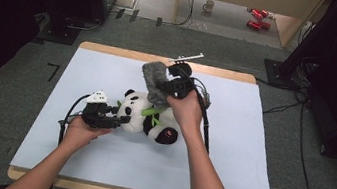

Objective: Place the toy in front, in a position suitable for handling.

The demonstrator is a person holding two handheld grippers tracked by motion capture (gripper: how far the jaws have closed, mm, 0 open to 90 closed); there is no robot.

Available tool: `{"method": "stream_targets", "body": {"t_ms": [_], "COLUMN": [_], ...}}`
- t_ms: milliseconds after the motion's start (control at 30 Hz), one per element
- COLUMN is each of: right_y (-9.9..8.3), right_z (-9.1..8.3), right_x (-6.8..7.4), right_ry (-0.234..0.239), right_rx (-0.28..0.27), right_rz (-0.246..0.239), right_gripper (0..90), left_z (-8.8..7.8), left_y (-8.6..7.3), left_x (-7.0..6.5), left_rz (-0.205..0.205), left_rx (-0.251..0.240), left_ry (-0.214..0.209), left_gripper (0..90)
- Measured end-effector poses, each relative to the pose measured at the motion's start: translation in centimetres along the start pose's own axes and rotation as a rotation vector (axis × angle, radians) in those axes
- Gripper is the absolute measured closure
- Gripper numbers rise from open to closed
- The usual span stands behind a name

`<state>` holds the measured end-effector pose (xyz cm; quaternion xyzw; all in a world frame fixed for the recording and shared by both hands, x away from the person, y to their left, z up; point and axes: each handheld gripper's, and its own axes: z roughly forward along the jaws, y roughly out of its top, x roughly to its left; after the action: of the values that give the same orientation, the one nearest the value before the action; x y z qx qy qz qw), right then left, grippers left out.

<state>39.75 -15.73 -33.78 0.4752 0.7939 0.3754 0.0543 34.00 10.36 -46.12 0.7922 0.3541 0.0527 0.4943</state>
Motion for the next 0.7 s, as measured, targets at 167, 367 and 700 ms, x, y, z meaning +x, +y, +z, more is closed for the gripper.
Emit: {"method": "stream_targets", "body": {"t_ms": [167,367,700], "right_y": [0.3,-0.2,-2.0], "right_z": [1.9,4.2,5.4], "right_x": [2.0,3.7,3.4], "right_ry": [0.069,0.096,0.093], "right_rx": [0.011,0.062,0.086], "right_rz": [-0.016,-0.034,-0.062], "right_gripper": [78.6,78.5,77.8], "left_z": [0.0,-0.1,0.1], "left_y": [0.1,0.3,0.3], "left_x": [0.0,0.0,-0.1], "left_rz": [0.0,-0.005,-0.008], "left_rx": [0.0,0.0,0.005], "left_ry": [0.001,0.001,0.013], "left_gripper": [48.0,48.2,49.0]}}
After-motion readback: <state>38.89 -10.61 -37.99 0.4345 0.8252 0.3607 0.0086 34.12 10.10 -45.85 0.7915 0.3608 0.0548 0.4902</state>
